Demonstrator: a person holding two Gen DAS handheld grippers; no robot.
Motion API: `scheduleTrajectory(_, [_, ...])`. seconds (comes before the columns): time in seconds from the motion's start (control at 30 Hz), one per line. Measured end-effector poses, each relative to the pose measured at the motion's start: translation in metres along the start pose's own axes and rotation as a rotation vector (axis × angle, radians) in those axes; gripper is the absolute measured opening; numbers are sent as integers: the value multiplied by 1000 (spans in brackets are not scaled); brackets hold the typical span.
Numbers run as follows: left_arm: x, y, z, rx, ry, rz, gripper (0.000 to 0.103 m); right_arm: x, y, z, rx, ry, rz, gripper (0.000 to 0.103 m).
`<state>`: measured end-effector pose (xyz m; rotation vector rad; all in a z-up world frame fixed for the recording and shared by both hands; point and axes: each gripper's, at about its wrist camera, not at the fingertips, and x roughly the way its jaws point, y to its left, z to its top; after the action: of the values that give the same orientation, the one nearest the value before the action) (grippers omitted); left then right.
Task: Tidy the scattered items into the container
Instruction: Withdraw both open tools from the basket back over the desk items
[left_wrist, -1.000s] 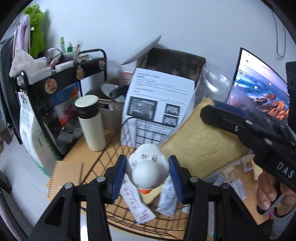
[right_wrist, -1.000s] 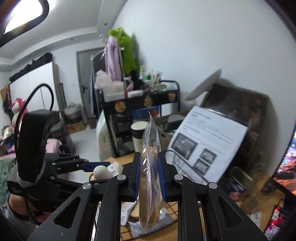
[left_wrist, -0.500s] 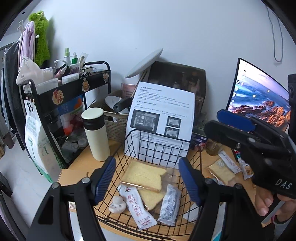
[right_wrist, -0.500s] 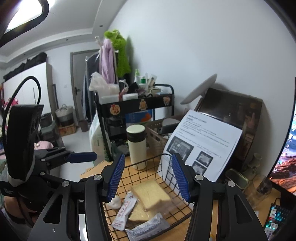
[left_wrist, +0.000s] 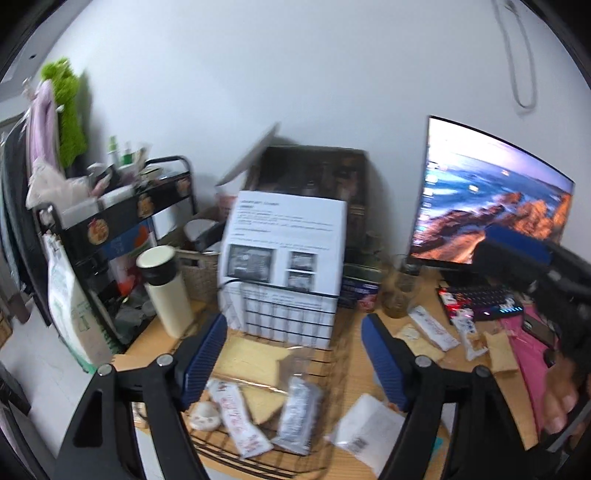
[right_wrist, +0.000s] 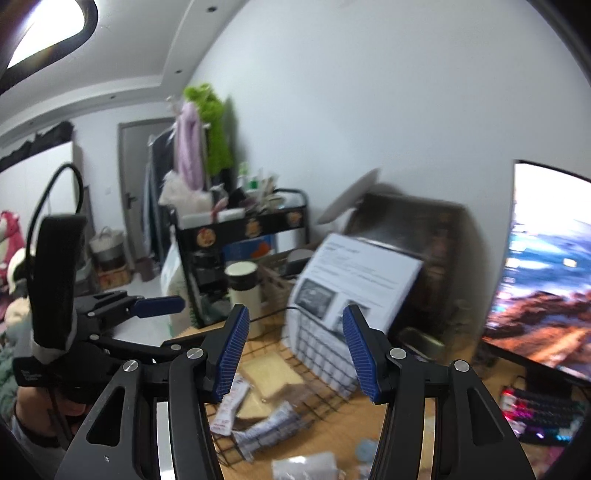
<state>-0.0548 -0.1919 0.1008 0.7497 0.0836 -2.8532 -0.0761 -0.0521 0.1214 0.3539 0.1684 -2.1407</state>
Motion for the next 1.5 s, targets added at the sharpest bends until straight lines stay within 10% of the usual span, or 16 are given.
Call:
scheduleTrajectory(0.6, [1, -202, -42, 166, 73, -207, 81, -225, -147, -113, 307, 62, -522, 60])
scheduleTrajectory(1.17, [36, -249, -68, 164, 170, -177, 81, -196, -205, -185, 459, 249, -586, 60])
scheduleTrajectory(1.5, [46, -216, -77, 190, 210, -6, 81, -166, -204, -194, 435, 332, -644, 60])
